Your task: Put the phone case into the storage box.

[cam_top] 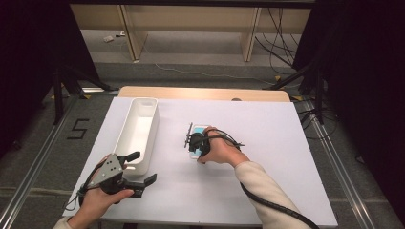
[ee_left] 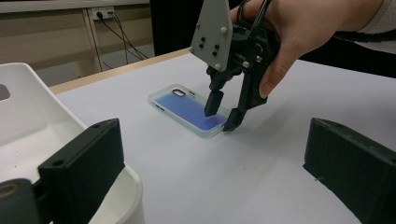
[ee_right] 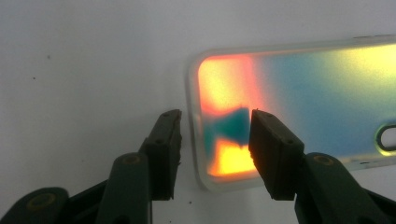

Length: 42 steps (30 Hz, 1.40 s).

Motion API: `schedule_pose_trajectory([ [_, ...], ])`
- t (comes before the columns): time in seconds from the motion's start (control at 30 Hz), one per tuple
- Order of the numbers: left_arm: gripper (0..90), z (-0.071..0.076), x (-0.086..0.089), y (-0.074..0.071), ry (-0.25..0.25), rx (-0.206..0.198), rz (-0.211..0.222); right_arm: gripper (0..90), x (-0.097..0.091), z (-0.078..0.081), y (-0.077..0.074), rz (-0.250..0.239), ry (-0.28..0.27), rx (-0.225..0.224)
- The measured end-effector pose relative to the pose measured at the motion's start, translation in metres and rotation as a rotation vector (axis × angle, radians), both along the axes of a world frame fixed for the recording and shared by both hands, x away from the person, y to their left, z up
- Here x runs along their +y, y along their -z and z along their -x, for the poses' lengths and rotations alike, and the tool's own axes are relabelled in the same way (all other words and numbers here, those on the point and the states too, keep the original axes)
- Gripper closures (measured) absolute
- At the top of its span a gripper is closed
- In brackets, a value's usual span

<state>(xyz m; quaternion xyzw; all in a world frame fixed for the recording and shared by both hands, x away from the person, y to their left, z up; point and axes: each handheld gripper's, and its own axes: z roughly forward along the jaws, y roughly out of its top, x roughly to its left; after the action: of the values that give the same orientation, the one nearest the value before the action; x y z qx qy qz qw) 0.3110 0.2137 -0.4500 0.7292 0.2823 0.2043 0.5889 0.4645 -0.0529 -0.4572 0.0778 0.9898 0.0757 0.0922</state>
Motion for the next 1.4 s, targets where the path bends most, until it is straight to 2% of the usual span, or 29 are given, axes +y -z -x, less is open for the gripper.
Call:
schedule_pose_trajectory([
  [0.13,4.2,-0.0001,0.0001,0.0,0.0,0.0,0.001,56.3,0.0023,-0.0004,-0.0006,0.012,0.006,0.024],
  [0.2,4.2,0.0,0.0001,0.0,0.001,0.0,0.001,56.9,0.0025,-0.0032,-0.0001,0.02,-0.027,0.021],
  [0.4,4.2,0.0001,-0.0001,0.0,0.001,0.0,0.002,57.7,0.0042,-0.0041,-0.0002,0.032,-0.03,0.028],
  [0.47,4.2,0.0001,-0.0001,-0.0001,0.001,0.0,0.001,57.7,0.0042,-0.004,-0.0004,0.037,-0.016,0.038],
  [0.67,4.2,0.0001,-0.0002,0.0,0.001,0.0,0.0,59.1,0.006,-0.0063,-0.0006,0.047,-0.043,0.051],
  [1.03,4.2,0.0002,-0.0004,0.0001,0.002,0.0,0.001,64.5,0.007,-0.0051,-0.0004,0.049,-0.058,0.055],
  [1.1,4.2,0.0004,-0.0003,0.0,0.0,0.002,-0.002,65.3,0.0081,-0.0028,-0.0012,0.049,-0.033,0.072],
  [1.2,4.3,0.0006,-0.0002,-0.0002,-0.003,0.003,-0.005,66.7,0.0081,-0.004,-0.0007,0.057,-0.064,0.058],
  [1.4,4.3,0.0003,-0.0005,0.0001,0.002,0.0,0.001,69.9,0.0096,-0.0004,-0.0016,0.082,-0.055,0.057],
])
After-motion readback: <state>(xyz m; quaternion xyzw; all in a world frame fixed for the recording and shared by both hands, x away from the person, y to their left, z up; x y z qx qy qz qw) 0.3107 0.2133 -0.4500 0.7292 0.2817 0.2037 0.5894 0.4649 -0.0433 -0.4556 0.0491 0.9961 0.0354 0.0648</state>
